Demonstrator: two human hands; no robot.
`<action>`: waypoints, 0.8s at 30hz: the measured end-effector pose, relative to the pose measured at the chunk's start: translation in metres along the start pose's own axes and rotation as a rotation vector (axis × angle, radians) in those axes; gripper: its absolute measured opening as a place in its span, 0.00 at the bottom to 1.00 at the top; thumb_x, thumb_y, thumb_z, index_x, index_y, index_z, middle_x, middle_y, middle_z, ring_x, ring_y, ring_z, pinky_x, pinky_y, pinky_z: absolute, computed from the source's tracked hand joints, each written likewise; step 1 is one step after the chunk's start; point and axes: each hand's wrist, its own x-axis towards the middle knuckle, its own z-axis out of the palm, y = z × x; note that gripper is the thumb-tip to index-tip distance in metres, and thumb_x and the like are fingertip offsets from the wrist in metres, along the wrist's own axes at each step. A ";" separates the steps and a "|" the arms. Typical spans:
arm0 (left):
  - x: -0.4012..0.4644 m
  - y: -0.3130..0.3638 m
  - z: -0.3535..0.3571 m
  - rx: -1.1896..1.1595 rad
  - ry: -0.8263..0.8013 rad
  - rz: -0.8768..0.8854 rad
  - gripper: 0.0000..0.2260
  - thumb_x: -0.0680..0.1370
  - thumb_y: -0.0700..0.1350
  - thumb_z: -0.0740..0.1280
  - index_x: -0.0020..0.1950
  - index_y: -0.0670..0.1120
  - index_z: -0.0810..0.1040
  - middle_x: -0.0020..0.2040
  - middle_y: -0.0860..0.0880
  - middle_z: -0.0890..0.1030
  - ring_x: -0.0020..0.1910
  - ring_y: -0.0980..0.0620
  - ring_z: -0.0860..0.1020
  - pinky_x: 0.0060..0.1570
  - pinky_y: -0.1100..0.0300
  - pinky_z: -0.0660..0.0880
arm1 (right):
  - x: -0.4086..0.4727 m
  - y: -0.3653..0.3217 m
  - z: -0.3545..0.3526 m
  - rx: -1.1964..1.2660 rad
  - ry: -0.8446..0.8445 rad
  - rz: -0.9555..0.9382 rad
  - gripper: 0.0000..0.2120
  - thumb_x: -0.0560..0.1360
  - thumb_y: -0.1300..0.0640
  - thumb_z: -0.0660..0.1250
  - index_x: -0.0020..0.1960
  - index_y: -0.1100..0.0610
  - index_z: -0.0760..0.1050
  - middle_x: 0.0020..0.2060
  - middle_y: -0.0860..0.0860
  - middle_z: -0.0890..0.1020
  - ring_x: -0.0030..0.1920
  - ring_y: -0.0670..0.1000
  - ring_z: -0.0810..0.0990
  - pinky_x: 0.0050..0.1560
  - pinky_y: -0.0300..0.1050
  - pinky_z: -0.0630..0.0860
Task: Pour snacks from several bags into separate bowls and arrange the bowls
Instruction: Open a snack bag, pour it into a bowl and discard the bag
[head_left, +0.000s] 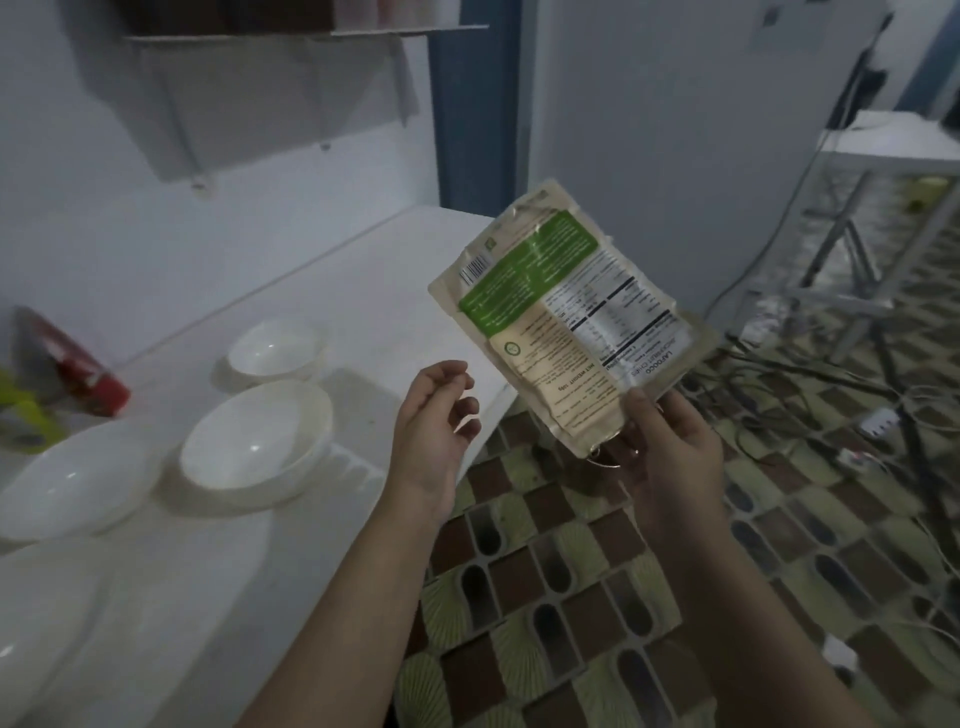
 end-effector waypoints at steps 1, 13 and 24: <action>0.008 -0.007 0.011 0.016 -0.016 -0.014 0.08 0.81 0.37 0.62 0.48 0.47 0.78 0.42 0.51 0.77 0.36 0.55 0.73 0.39 0.60 0.70 | 0.008 0.000 -0.010 0.003 0.026 0.003 0.06 0.80 0.58 0.67 0.49 0.56 0.83 0.43 0.56 0.83 0.44 0.57 0.80 0.49 0.56 0.78; 0.153 -0.123 0.114 0.147 -0.215 -0.224 0.08 0.81 0.37 0.61 0.48 0.48 0.78 0.38 0.51 0.76 0.34 0.56 0.72 0.38 0.61 0.69 | 0.154 0.019 -0.088 -0.094 0.331 0.057 0.10 0.81 0.59 0.65 0.58 0.63 0.78 0.50 0.60 0.85 0.47 0.59 0.84 0.44 0.48 0.82; 0.321 -0.254 0.191 0.338 -0.170 -0.433 0.08 0.82 0.40 0.60 0.51 0.49 0.78 0.49 0.48 0.81 0.45 0.53 0.79 0.40 0.60 0.72 | 0.348 0.103 -0.145 -0.336 0.525 0.265 0.09 0.81 0.62 0.63 0.58 0.63 0.79 0.45 0.57 0.85 0.43 0.55 0.86 0.40 0.46 0.84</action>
